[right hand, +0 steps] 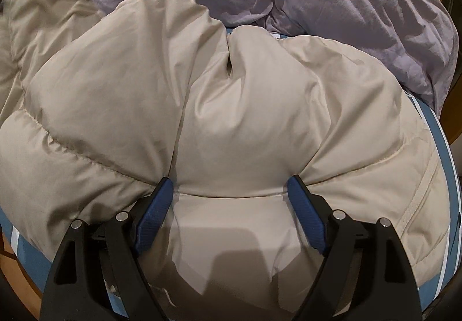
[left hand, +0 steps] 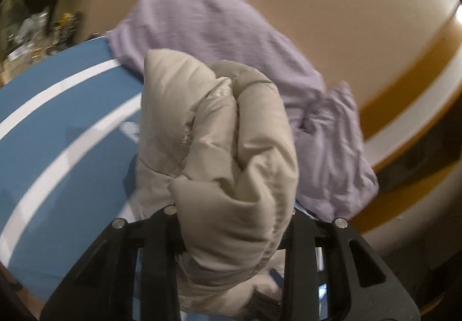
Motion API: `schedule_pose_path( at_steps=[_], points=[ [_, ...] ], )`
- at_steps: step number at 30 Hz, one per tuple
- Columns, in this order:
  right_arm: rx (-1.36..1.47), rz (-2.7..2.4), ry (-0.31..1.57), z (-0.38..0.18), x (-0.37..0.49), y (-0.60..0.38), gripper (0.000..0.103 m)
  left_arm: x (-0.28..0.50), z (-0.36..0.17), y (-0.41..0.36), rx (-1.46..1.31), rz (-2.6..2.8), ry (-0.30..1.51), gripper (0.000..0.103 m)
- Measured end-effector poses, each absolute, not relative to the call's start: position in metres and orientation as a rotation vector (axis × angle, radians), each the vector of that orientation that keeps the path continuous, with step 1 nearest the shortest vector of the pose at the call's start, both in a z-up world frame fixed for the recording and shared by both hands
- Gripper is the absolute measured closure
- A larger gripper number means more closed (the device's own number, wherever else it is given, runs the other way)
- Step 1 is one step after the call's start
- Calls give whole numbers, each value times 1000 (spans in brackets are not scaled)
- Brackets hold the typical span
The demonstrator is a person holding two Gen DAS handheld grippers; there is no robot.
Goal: Fold large clothes
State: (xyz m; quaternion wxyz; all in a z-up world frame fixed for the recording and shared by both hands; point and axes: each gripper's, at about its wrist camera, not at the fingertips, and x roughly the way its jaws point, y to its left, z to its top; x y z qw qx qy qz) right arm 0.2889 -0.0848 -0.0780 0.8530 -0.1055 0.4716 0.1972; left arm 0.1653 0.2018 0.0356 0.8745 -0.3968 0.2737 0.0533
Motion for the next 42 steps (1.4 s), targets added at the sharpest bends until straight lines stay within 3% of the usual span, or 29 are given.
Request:
schedule_pose_path(
  at_steps=[14,37,42],
  points=[
    [-207,475,973,-60,280,-108,20,220,62,78,-666,-142,635,71],
    [10,84,944,-42,277,-278,20,275,6,-94,-347,-348,907,69],
    [67,34,948,-40,275,-301,20,274,1,-112,-249,-343,925,64]
  ],
)
